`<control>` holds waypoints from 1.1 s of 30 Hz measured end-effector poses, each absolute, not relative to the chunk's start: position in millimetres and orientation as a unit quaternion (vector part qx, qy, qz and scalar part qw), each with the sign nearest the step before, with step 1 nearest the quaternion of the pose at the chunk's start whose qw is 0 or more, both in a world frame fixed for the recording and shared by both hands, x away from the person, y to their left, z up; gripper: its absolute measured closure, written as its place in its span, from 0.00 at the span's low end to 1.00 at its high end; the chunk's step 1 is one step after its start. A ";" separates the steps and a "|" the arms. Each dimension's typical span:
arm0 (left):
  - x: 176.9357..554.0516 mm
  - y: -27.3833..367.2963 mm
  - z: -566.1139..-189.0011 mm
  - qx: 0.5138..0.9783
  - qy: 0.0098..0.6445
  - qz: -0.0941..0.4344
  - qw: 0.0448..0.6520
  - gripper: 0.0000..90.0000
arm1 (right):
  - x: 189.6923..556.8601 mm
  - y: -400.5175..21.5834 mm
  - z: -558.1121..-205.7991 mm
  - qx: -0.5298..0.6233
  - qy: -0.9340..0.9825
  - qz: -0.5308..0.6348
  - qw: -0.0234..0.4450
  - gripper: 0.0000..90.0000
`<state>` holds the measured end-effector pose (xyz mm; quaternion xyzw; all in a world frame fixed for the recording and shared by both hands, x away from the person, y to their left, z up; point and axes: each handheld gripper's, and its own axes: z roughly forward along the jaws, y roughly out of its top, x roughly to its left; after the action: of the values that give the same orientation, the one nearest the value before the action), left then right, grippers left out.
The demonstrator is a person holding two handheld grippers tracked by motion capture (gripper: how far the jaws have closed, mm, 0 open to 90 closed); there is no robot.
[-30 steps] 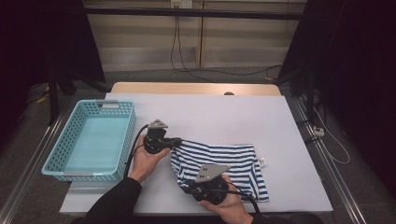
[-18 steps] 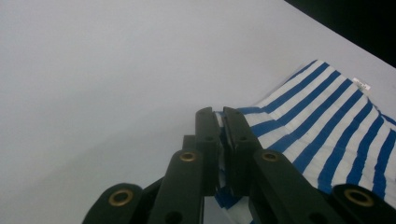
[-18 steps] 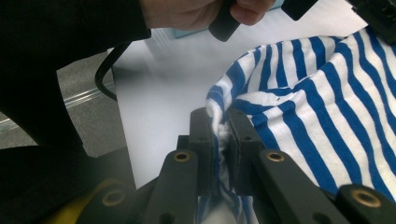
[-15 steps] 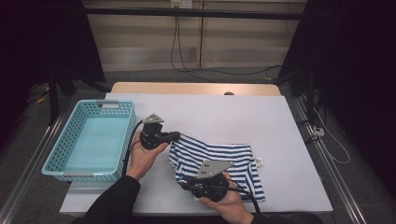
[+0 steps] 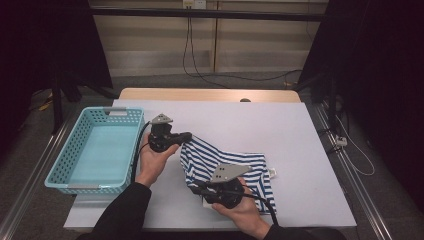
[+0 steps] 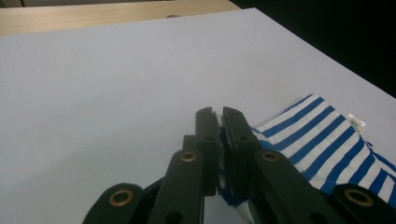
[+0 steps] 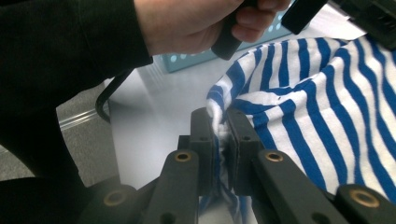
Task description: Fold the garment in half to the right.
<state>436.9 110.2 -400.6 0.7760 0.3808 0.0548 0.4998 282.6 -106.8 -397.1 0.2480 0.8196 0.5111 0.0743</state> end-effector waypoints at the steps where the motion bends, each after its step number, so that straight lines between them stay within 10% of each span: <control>1: 436.9 110.8 -400.4 0.775 0.383 0.055 0.500 0.96 | 283.2 -106.8 -396.9 0.249 0.819 0.512 0.074 0.93; 33: 438.6 136.5 -375.8 0.757 0.418 0.085 0.494 0.95 | 299.9 -86.7 -378.6 0.224 0.816 0.529 0.068 0.93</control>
<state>438.6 136.5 -375.8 0.7574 0.4184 0.0848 0.4940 299.9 -86.7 -378.6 0.2239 0.8159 0.5288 0.0675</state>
